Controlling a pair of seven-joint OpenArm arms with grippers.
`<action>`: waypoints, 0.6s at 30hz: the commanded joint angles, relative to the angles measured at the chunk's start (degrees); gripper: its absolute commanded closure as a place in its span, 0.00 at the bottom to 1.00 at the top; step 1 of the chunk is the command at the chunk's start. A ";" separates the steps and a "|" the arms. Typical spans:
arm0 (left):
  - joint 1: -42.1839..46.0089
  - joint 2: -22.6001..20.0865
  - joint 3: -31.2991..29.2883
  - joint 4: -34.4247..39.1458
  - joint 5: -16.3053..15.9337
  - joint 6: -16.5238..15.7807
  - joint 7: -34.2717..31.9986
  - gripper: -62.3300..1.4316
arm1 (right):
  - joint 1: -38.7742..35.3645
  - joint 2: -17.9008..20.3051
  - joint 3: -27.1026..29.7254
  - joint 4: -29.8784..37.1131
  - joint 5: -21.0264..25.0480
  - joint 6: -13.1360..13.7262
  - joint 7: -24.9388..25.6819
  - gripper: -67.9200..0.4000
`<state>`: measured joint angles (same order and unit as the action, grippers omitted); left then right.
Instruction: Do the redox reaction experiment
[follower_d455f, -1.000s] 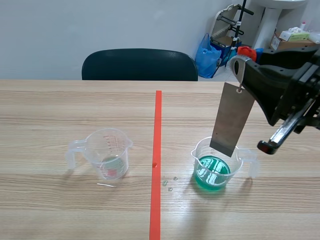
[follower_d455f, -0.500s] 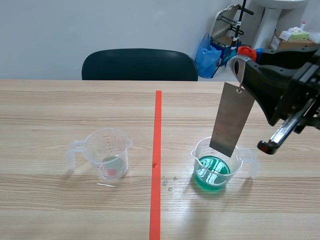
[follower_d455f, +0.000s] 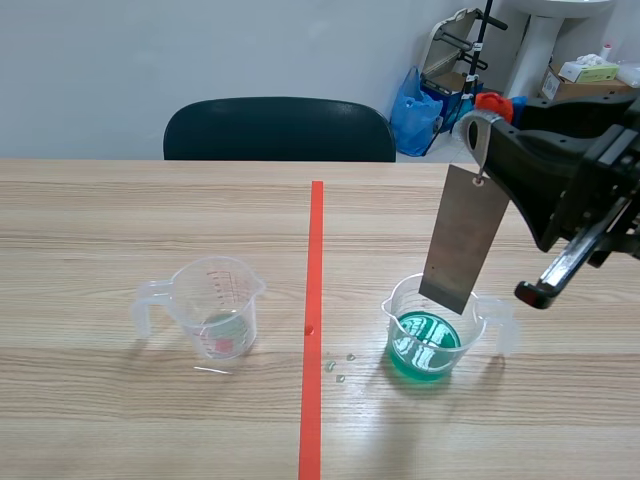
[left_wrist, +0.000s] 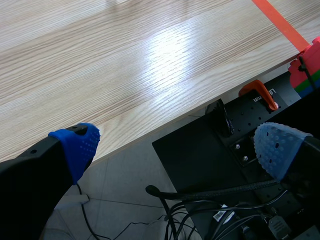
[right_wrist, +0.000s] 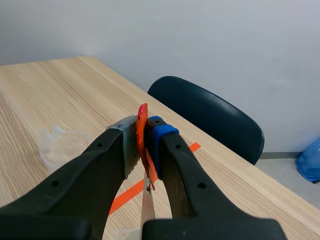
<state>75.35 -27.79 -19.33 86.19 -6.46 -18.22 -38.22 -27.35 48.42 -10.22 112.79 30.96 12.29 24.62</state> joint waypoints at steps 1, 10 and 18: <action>0.09 0.28 -0.42 0.50 -0.15 -0.33 -0.98 0.00 | 0.55 0.76 0.57 0.96 0.76 -0.24 1.29 0.97; 0.02 0.28 -0.42 0.48 -0.15 -0.39 -0.55 0.00 | 0.55 0.76 0.57 0.96 0.76 -0.26 1.27 0.97; 0.02 0.28 -0.42 0.48 -0.15 -0.39 -0.57 0.00 | 0.55 0.76 0.57 0.96 0.76 -0.26 1.29 0.97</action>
<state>75.24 -27.79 -19.33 86.19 -6.44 -18.24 -38.02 -27.35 48.42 -10.22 112.79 30.96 12.29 24.62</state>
